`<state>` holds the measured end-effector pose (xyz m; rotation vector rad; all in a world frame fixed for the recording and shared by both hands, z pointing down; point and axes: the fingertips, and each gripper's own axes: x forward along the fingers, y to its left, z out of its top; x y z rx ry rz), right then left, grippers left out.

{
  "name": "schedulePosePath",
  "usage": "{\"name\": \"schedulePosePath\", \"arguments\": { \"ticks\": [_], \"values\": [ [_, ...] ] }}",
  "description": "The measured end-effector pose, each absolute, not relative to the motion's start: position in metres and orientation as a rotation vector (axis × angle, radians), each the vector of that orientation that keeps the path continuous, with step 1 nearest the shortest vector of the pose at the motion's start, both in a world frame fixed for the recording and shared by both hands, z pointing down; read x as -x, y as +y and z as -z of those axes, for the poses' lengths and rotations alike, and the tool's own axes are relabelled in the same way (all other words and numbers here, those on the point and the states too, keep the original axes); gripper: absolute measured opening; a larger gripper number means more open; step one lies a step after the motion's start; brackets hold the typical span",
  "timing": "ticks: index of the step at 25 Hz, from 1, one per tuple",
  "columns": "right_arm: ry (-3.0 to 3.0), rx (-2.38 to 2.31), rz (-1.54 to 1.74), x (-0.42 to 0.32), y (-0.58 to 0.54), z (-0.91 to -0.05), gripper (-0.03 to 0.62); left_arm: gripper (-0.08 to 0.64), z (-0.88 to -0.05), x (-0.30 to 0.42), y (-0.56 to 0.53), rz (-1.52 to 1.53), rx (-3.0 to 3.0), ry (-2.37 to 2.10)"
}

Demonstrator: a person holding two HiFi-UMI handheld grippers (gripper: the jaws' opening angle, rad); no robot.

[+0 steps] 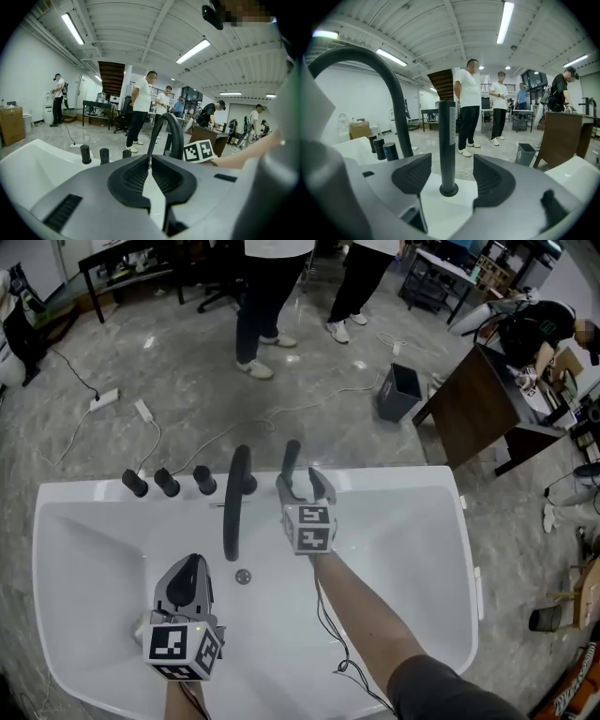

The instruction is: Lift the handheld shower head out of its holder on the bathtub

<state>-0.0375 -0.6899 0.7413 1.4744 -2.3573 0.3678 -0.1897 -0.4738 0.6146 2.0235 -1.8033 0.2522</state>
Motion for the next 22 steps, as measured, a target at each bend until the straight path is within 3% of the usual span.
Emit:
{"name": "schedulePosePath", "arguments": {
  "ticks": [22],
  "values": [
    [-2.403, -1.402, -0.346, 0.075, -0.722, -0.754, 0.259, 0.018, -0.634, 0.21, -0.466, -0.21, -1.97, -1.818]
  ]
}}
